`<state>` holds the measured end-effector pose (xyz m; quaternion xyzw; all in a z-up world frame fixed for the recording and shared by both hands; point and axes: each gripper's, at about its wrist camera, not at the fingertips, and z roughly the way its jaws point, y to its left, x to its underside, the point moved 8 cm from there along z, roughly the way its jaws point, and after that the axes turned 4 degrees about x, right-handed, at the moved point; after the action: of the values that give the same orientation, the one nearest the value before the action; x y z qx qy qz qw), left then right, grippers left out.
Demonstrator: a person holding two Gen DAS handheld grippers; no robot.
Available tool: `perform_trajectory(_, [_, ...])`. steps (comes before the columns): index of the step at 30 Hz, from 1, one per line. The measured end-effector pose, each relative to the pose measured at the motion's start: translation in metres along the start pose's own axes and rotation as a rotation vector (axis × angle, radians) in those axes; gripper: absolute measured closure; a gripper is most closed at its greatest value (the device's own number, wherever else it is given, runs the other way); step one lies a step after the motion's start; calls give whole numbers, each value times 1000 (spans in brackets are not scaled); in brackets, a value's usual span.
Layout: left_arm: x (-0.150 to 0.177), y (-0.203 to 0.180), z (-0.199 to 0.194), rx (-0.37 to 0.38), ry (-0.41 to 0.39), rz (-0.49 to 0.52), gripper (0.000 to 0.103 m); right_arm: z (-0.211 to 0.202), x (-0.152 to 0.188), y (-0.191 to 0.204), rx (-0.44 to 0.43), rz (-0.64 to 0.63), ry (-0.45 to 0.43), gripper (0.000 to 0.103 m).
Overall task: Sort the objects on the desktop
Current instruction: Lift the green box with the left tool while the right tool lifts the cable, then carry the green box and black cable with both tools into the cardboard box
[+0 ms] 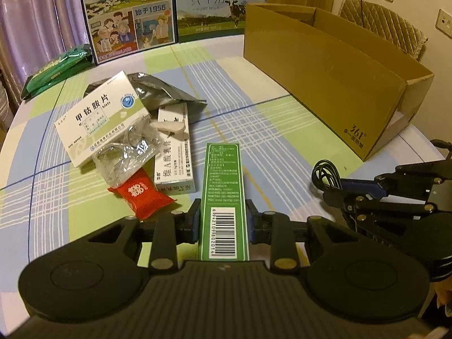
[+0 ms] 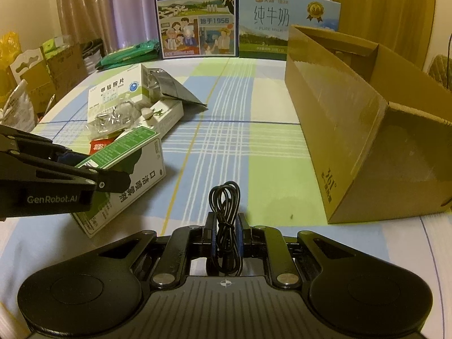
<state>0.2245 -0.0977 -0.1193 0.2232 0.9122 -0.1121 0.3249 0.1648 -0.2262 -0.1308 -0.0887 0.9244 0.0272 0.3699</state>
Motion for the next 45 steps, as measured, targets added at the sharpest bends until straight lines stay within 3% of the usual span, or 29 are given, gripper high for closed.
perform_trajectory(16, [4, -1, 18, -23, 45, 13, 78, 1, -2, 2, -10, 8, 7, 93])
perform_trajectory(25, [-9, -9, -15, -39, -27, 8, 78, -11, -10, 3, -18, 13, -30, 93])
perform_trajectory(29, [-21, -19, -31, -49, -64, 17, 78, -27, -29, 1, -12, 20, -76, 93])
perform_trajectory(34, [-45, -34, -58, -38, -118, -17, 78, -60, -68, -23, 26, 55, -146, 93])
perform_trajectory(41, [-116, -82, -93, 15, -230, 26, 78, -107, -127, -82, 65, 109, -242, 93])
perform_trajectory(45, [-150, -116, -90, 61, -247, 50, 78, -115, -137, -126, 103, 114, -244, 93])
